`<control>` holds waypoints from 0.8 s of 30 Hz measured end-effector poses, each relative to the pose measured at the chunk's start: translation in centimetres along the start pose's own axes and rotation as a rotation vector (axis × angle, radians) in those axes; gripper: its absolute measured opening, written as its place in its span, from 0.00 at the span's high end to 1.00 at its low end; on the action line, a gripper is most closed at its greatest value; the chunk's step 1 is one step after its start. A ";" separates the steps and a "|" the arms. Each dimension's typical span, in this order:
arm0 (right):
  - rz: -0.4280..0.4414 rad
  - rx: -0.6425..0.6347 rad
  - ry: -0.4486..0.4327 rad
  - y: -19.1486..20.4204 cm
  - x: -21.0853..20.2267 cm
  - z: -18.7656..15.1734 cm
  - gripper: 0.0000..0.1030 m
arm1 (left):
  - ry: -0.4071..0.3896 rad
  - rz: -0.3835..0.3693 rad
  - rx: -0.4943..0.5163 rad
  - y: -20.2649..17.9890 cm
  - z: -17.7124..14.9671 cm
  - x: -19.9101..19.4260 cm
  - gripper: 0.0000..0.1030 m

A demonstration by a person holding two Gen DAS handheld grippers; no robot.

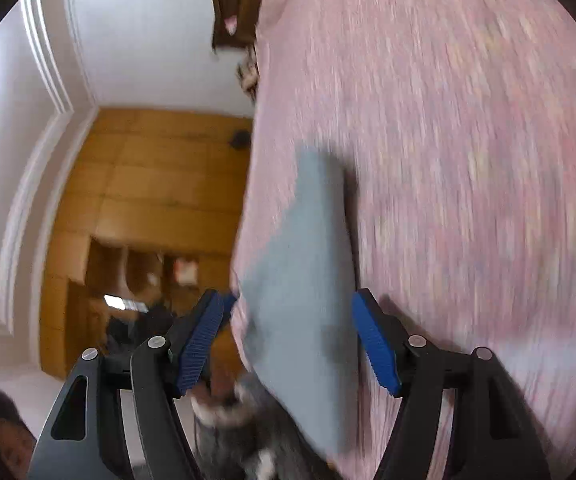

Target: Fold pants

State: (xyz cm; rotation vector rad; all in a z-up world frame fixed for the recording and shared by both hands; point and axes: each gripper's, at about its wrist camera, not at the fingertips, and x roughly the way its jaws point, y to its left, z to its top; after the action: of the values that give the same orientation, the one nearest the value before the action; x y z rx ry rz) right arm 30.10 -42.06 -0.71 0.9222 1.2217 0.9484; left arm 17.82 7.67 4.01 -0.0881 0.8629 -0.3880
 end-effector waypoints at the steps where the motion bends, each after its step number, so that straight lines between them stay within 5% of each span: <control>1: -0.049 -0.013 0.046 0.3 0.8 -1.1 0.33 | 0.022 0.017 -0.007 0.2 -1.1 0.6 0.54; 4: -0.144 -0.075 0.184 1.3 3.6 -3.5 0.35 | 0.024 0.045 -0.024 0.6 -3.9 0.7 0.54; 6: -0.189 -0.093 0.187 1.8 4.5 -3.1 0.47 | 0.011 0.038 -0.049 1.3 -5.1 0.2 0.54; 8: -0.216 -0.031 0.156 0.4 3.9 -2.8 0.87 | 0.017 0.029 -0.072 2.0 -5.7 0.1 0.54; 13: -0.093 0.036 0.052 -1.6 1.9 -4.7 0.89 | 0.023 0.021 -0.075 2.6 -6.8 -0.9 0.62; 17: -0.106 0.061 -0.009 -1.0 1.7 -4.5 0.88 | 0.017 0.034 -0.058 2.3 -6.9 -1.1 0.62; 24: -0.126 0.200 -0.165 -0.6 2.9 -6.9 0.86 | -0.051 0.021 -0.062 3.1 -6.6 -4.8 0.48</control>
State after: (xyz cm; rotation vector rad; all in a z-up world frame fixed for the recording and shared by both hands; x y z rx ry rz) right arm 23.55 -39.10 -3.05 1.0466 1.2327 0.6449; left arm 10.90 12.87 2.46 -0.1454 0.8250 -0.3379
